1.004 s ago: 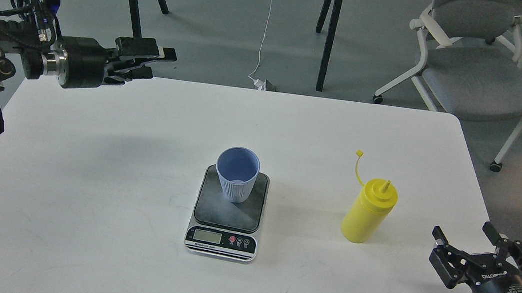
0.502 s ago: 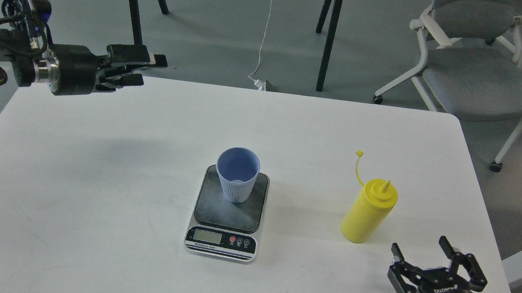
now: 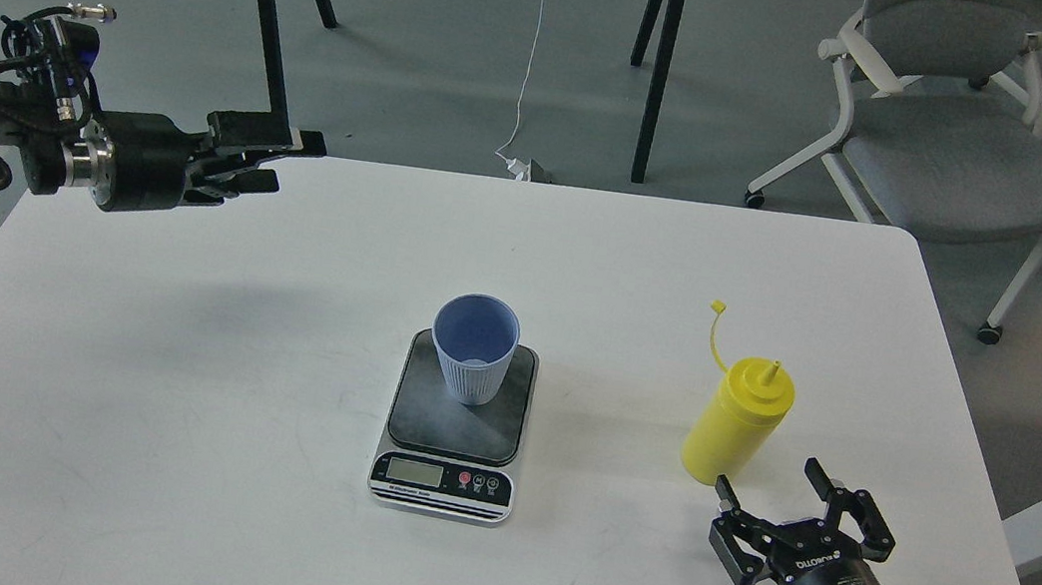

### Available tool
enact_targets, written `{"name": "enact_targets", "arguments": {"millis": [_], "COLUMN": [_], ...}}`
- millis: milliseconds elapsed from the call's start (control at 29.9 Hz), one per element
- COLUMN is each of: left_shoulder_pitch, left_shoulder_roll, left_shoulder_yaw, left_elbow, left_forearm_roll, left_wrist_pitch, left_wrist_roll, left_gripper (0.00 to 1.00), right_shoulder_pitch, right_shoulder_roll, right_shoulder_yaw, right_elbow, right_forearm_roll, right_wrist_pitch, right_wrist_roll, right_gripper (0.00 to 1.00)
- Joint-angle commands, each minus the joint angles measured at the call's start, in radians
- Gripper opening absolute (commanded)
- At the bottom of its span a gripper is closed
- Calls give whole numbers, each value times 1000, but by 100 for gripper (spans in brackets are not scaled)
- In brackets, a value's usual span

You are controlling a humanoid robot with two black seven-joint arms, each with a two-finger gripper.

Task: Pour seasoning into cup on scale with both arms
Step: 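Move the right gripper toward the yellow squeeze bottle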

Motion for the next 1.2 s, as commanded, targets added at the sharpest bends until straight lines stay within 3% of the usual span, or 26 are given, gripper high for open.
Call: {"name": "enact_targets", "arguments": {"millis": [0,1171], "left_shoulder_pitch": [5,42], "left_shoulder_roll": [0,8], "left_shoulder_yaw": [0,1], "left_elbow": [0,2], "left_forearm_roll": [0,2], "left_wrist_pitch": [0,0], "left_wrist_roll": [0,0], "left_gripper": [99,99], "right_shoulder_pitch": [1,124], "right_shoulder_roll": [28,83], "right_shoulder_yaw": [1,0], "right_elbow": [-12,-66], "right_forearm_roll": [-22,-27], "right_wrist_pitch": [0,0], "right_wrist_roll": [-2,-6], "right_gripper": [99,99]}}
